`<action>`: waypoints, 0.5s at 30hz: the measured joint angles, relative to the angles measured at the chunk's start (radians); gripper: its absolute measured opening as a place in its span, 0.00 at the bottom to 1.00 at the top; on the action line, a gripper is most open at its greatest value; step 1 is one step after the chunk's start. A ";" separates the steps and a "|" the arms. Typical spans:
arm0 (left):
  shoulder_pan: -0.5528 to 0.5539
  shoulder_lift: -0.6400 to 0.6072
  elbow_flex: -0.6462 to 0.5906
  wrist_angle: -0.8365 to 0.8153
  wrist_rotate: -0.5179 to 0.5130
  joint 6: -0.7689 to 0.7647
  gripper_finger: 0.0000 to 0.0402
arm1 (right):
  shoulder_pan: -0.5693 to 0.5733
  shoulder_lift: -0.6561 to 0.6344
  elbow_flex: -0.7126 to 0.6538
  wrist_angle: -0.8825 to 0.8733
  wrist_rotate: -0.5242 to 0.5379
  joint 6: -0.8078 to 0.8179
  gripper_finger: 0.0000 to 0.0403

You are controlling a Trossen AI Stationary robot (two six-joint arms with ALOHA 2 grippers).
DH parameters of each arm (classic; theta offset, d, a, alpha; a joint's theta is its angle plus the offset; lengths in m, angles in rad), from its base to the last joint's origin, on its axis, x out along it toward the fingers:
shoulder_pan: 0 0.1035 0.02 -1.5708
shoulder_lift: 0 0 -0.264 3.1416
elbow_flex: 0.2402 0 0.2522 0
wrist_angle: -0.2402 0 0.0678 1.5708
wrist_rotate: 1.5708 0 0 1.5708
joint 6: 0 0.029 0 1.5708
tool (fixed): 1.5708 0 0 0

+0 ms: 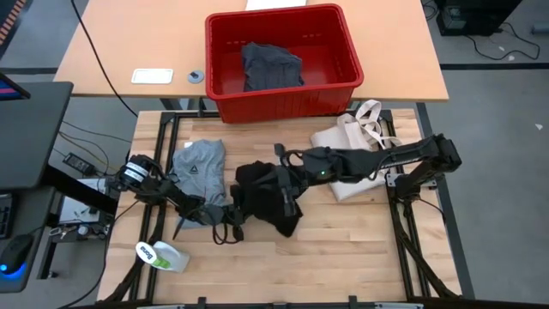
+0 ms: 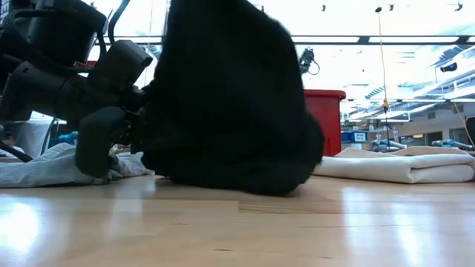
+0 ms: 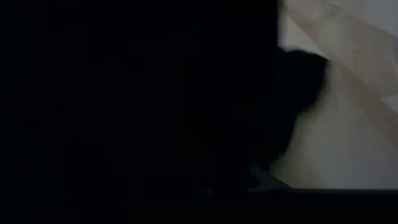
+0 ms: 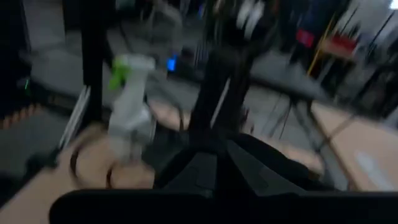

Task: Fold Laundry from Bin
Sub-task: Fold the black shirt

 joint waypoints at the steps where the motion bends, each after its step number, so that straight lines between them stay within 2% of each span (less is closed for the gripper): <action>1: -0.006 -0.005 0.000 -0.001 -0.002 -0.002 0.01 | -0.006 -0.011 0.010 -0.068 0.000 0.002 0.06; 5: -0.030 -0.065 0.033 0.001 -0.001 -0.003 0.01 | -0.026 -0.055 0.073 -0.308 0.000 -0.024 0.06; 9: -0.019 -0.160 0.133 -0.007 -0.020 -0.048 0.01 | -0.030 -0.078 0.141 -0.422 -0.029 -0.088 0.06; 12: -0.010 -0.224 0.236 -0.134 -0.126 -0.045 0.01 | -0.029 -0.085 0.220 -0.471 0.001 -0.167 0.06; 15: -0.010 -0.281 0.359 -0.371 -0.252 -0.010 0.04 | -0.029 -0.086 0.337 -0.522 0.092 -0.232 0.06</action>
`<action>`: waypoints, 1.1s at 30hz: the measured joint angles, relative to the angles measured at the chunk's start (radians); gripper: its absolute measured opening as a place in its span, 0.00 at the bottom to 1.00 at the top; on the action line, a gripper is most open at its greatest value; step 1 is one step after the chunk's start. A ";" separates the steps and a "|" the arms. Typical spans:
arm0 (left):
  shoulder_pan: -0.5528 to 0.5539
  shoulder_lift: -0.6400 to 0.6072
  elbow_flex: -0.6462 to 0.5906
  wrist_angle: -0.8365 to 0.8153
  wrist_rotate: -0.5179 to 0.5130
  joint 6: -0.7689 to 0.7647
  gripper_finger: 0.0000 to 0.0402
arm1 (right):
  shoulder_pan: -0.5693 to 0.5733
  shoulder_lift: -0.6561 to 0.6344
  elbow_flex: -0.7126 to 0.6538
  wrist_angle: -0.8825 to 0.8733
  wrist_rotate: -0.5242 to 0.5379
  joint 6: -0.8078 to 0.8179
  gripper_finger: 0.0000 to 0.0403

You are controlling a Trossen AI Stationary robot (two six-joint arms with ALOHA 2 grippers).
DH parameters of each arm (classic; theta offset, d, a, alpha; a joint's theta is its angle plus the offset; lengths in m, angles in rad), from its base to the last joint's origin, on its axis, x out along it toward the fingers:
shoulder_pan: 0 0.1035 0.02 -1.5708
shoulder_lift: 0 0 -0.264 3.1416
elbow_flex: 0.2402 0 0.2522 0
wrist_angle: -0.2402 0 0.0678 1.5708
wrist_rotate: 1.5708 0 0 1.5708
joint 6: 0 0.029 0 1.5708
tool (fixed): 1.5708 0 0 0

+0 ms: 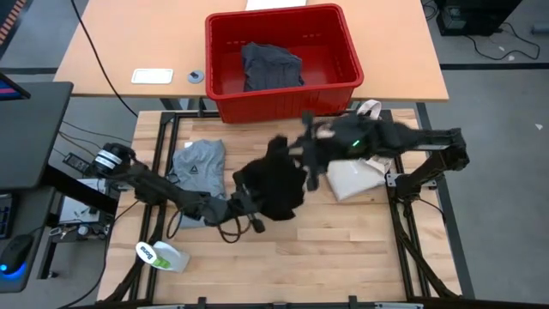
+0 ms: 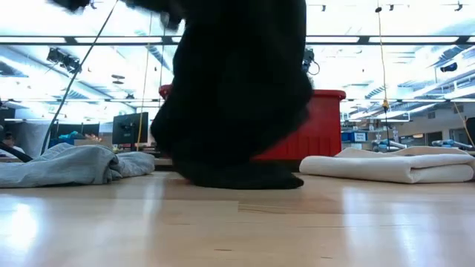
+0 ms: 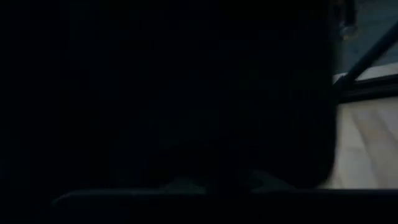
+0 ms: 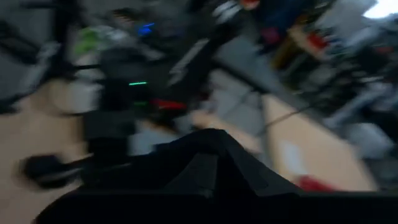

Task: Fold Laundry from Bin
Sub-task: Fold the black shirt

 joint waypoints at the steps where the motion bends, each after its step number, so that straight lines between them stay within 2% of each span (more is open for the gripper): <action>1: -0.003 -0.015 0.048 -0.081 -0.022 0.001 0.06 | 0.000 0.000 0.047 -0.016 0.022 -0.009 0.06; 5: -0.023 -0.035 0.251 -0.388 -0.149 0.007 0.19 | -0.002 -0.002 0.209 -0.018 0.064 -0.018 0.06; 9: -0.035 -0.037 0.432 -0.644 -0.326 0.063 0.33 | -0.002 -0.002 0.303 0.028 0.120 -0.017 0.06; 13: -0.039 -0.037 0.545 -0.814 -0.345 0.073 0.41 | 0.012 0.000 0.353 0.149 0.214 -0.074 0.06; 18: -0.080 -0.037 0.613 -0.842 -0.337 0.131 0.43 | 0.049 0.000 0.369 0.456 0.485 -0.303 0.06; 22: -0.111 -0.036 0.631 -0.825 -0.320 0.102 0.43 | 0.059 -0.001 0.369 0.631 0.697 -0.400 0.06; 25: -0.089 -0.026 0.631 -0.825 -0.271 0.011 0.43 | 0.061 0.002 0.369 0.644 0.784 -0.486 0.06; 29: -0.021 0.019 0.630 -0.826 -0.252 -0.105 0.43 | 0.056 0.029 0.369 0.643 0.862 -0.496 0.05; 31: 0.009 0.055 0.630 -0.826 -0.252 -0.077 0.43 | 0.053 0.046 0.369 0.644 0.875 -0.494 0.05; 33: 0.038 0.100 0.630 -0.818 -0.252 0.024 0.43 | 0.054 0.059 0.368 0.644 0.877 -0.466 0.05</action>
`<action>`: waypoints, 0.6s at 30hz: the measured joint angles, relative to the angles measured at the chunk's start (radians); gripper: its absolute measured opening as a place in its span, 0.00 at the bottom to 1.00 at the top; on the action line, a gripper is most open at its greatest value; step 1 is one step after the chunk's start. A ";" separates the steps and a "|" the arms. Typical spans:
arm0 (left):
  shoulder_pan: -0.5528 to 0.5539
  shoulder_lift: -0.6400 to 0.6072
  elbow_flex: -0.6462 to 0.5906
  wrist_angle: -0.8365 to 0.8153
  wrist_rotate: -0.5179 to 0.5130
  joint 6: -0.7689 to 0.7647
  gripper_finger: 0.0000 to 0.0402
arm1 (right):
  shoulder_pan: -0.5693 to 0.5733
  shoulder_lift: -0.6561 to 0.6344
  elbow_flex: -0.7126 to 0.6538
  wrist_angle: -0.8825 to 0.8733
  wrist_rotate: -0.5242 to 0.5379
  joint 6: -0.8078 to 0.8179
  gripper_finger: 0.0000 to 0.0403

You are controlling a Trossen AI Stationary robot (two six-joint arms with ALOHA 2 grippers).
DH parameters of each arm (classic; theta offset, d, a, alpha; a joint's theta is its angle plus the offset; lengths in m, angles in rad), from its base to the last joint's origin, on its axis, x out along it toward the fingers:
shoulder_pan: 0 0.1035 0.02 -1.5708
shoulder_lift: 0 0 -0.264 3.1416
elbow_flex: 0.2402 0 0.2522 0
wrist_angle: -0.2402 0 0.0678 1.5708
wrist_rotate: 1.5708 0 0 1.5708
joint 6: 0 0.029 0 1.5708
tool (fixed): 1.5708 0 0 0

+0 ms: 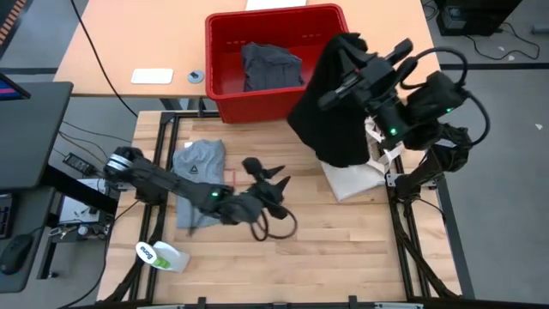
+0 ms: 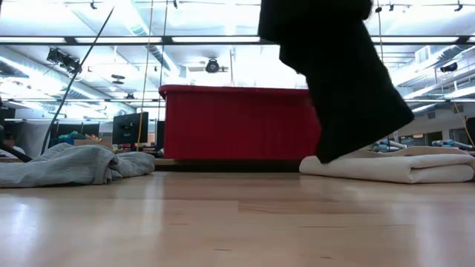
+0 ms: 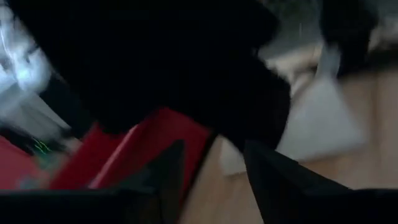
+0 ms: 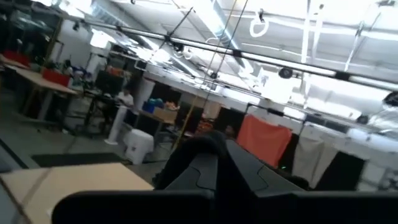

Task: Fold Laundry from Bin
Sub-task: Fold the black shirt

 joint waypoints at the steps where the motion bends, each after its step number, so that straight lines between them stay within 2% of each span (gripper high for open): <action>1: 0.012 0.028 0.000 0.014 0.000 0.077 0.43 | 0.000 0.006 0.000 0.000 -0.001 0.022 0.05; 6: 0.054 0.129 -0.001 0.059 -0.011 0.498 0.43 | 0.000 0.014 -0.001 -0.001 -0.016 0.127 0.07; 12: 0.076 0.230 -0.002 0.183 -0.173 0.894 0.43 | 0.000 0.014 -0.001 0.058 -0.035 0.175 0.07; 15: 0.094 0.254 -0.002 0.254 -0.182 1.031 0.43 | 0.000 0.012 -0.001 0.061 -0.061 0.245 0.06; 18: 0.124 0.259 -0.002 0.291 -0.183 1.052 0.43 | 0.005 0.012 -0.001 0.032 -0.110 0.307 0.06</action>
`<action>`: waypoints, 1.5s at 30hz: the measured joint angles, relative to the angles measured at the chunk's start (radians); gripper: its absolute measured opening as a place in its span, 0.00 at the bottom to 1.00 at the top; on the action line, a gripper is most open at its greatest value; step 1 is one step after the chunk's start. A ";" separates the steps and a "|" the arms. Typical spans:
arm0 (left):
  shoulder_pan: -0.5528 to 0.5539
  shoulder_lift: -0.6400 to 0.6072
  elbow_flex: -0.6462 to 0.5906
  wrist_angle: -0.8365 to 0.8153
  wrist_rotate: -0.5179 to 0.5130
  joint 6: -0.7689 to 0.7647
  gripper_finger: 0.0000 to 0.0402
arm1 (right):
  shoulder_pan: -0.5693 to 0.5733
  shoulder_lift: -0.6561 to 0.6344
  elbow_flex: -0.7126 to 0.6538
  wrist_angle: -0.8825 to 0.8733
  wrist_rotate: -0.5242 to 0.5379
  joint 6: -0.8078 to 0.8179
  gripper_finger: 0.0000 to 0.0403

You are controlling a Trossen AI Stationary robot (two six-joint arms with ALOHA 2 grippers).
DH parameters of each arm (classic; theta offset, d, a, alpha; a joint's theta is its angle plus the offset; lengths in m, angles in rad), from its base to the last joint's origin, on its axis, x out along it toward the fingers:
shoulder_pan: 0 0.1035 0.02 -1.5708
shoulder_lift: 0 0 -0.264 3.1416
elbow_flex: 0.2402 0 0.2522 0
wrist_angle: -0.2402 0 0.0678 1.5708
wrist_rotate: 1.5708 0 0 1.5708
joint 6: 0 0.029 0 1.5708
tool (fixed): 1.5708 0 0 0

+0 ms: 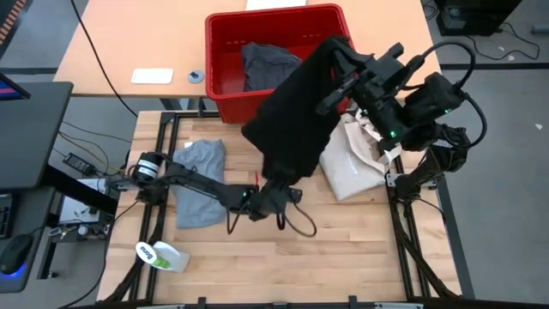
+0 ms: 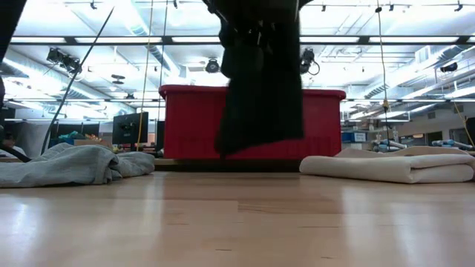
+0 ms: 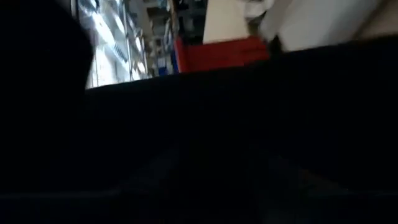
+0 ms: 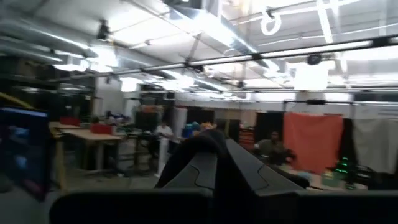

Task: Fold Laundry from Bin
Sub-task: Fold the black shirt

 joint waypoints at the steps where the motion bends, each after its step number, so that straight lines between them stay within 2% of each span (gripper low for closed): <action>1: 0.009 -0.002 0.000 0.015 -0.004 0.003 0.43 | 0.004 0.001 0.000 -0.003 -0.006 0.001 0.06; 4: 0.022 -0.011 0.000 0.093 0.001 0.018 0.41 | 0.010 0.001 0.000 -0.004 -0.006 -0.028 0.07; 8: -0.003 -0.029 0.000 0.297 0.057 0.094 0.35 | 0.011 0.000 0.000 -0.026 0.052 -0.092 0.07; 12: -0.037 -0.046 0.001 0.618 0.133 0.268 0.28 | 0.013 0.000 0.000 -0.074 0.097 -0.133 0.07; 17: -0.072 -0.047 0.001 1.027 0.326 0.488 0.24 | 0.030 0.000 0.000 -0.168 0.152 -0.129 0.07; 21: -0.076 -0.047 0.002 1.230 0.476 0.640 0.21 | 0.074 0.000 0.000 -0.280 0.212 -0.115 0.07; 23: -0.077 -0.046 0.022 1.295 0.502 0.685 0.18 | 0.104 0.000 0.000 -0.360 0.241 -0.081 0.07; 28: -0.097 -0.064 0.111 1.299 0.493 0.650 0.10 | 0.193 -0.008 0.000 -0.597 0.315 0.015 0.07; 30: -0.118 -0.065 0.167 1.286 0.432 0.633 0.07 | 0.231 -0.015 0.000 -0.696 0.360 0.069 0.07; 33: -0.148 -0.073 0.262 1.173 0.309 0.602 0.03 | 0.289 -0.030 0.000 -0.866 0.412 0.172 0.07; 36: -0.184 -0.078 0.331 1.027 0.293 0.572 0.01 | 0.335 -0.053 0.000 -1.023 0.409 0.308 0.07; 39: -0.206 -0.076 0.399 0.902 0.315 0.557 0.01 | 0.365 -0.083 0.000 -1.162 0.340 0.469 0.07; 45: -0.207 -0.079 0.553 0.857 0.321 0.550 0.02 | 0.375 -0.125 0.000 -1.378 0.065 0.685 0.07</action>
